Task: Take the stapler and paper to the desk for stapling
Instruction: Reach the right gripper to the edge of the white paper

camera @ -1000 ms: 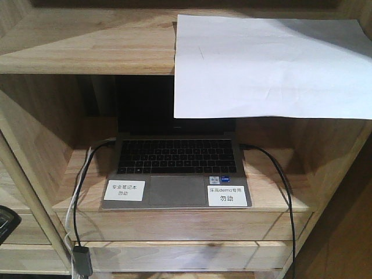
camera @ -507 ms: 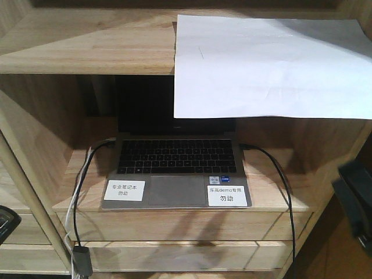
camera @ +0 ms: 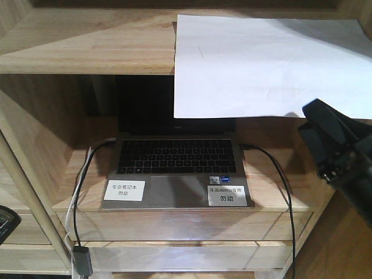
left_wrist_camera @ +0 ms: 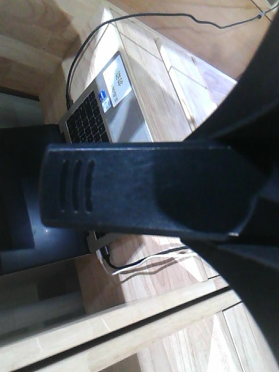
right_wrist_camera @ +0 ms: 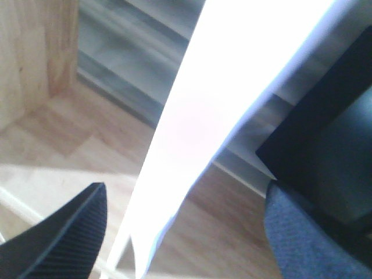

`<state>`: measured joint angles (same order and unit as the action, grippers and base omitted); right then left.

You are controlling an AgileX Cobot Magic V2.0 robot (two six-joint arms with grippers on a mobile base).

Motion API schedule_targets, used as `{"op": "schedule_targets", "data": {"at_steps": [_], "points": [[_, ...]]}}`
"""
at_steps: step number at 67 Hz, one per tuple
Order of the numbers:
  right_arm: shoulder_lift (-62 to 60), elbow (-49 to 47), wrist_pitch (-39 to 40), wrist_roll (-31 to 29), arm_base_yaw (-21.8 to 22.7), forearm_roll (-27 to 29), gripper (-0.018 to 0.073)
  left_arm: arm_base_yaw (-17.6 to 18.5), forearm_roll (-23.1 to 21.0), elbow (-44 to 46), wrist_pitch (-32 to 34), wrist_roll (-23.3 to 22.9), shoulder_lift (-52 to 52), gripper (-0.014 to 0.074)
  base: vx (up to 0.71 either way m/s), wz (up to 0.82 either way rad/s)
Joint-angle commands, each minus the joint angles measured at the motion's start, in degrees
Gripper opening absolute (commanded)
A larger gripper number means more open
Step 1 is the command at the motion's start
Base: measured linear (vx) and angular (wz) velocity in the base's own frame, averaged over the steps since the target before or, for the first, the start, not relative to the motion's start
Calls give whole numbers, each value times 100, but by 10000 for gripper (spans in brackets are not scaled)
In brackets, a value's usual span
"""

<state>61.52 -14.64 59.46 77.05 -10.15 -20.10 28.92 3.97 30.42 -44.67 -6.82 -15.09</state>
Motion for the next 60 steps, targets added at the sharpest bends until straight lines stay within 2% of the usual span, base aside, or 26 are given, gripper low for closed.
{"op": "schedule_targets", "data": {"at_steps": [1, 16, 25, 31, 38, 46, 60], "points": [[147, -303, 442, -1, -14, 93, 536, 31, 18, 164, 602, -2, -45, -7, 0, 0], [536, -731, 486, 253, -14, 243, 531, 31, 18, 164, 602, -2, -45, -7, 0, 0], [706, -951, 567, 277, -14, 255, 489, 31, 18, 164, 602, -2, -45, -7, 0, 0], [801, -1037, 734, 277, -14, 283, 407, 31, 18, 164, 602, -2, -45, -7, 0, 0], [799, -1039, 767, 350, -14, 323, 228, 31, 18, 164, 602, -2, -45, -7, 0, 0], [697, -1021, 723, 529, -14, 228, -19, 31, 18, 164, 602, -2, -45, -7, 0, 0], [145, -1021, 610, 529, -14, -52, -11, 31, 18, 164, 602, -2, -45, -7, 0, 0]]}}
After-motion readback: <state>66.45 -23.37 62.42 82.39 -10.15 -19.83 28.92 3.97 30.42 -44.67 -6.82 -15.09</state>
